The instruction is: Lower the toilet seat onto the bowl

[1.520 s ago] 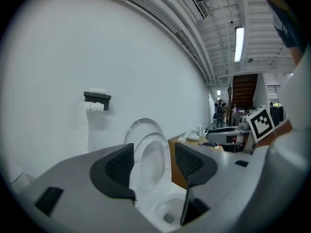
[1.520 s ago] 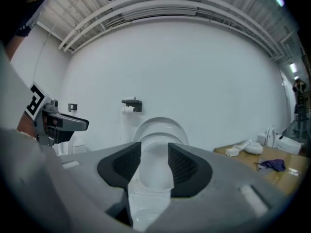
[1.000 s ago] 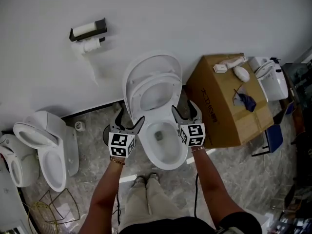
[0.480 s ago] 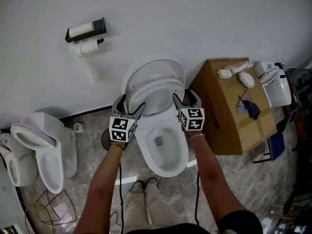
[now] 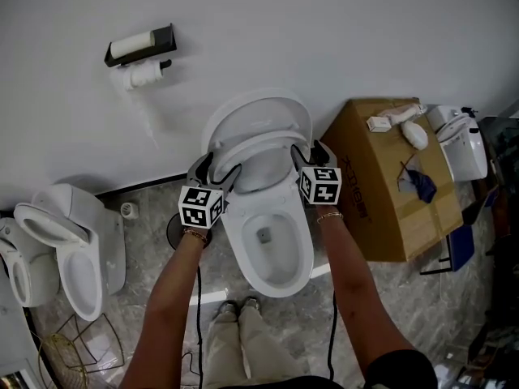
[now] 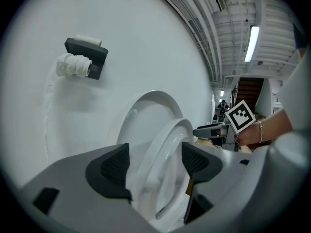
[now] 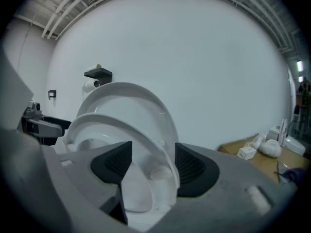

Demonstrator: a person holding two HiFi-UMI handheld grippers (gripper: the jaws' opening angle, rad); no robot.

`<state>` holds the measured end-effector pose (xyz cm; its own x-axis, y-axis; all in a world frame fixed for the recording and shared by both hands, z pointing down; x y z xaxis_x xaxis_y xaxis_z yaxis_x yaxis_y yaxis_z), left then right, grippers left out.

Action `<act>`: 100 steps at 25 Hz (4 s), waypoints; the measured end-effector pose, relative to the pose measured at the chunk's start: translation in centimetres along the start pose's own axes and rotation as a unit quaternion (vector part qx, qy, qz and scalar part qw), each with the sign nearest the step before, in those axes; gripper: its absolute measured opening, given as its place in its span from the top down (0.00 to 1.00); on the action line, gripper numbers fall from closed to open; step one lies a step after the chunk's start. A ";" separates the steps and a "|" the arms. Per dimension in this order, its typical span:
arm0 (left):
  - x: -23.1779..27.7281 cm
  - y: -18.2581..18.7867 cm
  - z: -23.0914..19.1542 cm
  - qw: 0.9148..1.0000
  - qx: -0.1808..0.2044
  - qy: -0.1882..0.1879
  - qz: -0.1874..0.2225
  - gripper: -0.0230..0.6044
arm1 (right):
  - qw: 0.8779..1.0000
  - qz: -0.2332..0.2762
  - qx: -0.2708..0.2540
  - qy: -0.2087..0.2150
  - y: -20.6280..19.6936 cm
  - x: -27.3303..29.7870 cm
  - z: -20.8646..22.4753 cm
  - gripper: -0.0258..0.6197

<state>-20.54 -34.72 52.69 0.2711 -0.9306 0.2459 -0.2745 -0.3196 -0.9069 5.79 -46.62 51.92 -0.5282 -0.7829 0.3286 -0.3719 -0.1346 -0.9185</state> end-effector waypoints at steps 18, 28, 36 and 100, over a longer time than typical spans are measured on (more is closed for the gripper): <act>2.0 -0.2 -0.6 1.000 -0.006 -0.004 -0.027 0.70 | 1.000 -0.011 -0.020 -0.014 0.0 1.1 0.3 0.83; 2.4 -0.1 -1.1 0.999 -0.014 -0.012 -0.033 0.73 | 1.000 -0.008 -0.013 -0.026 -0.6 0.4 0.5 0.90; 1.9 -0.5 -0.8 0.999 -0.016 -0.018 -0.029 0.73 | 0.999 0.001 0.015 -0.032 -1.4 -2.0 0.6 0.92; -14.9 -21.4 15.2 0.935 0.238 -0.169 -0.201 0.67 | 0.778 0.026 0.601 0.179 -21.9 -23.9 -2.3 0.65</act>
<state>-4.64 -11.30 63.24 0.5619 -0.6181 0.5497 0.3312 -0.4408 -0.8342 24.80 -23.49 64.71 -0.7775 -0.6160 0.1262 0.5270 -0.7478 -0.4038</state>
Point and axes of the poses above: the fingertips, and each gripper's own axes: x forward along the fingers, z to its right, y out of its top, the point moved 9 cm from there along -x, backward along the fingers, and after that the axes turned 13 degrees about -x, right-handed, at the moved point
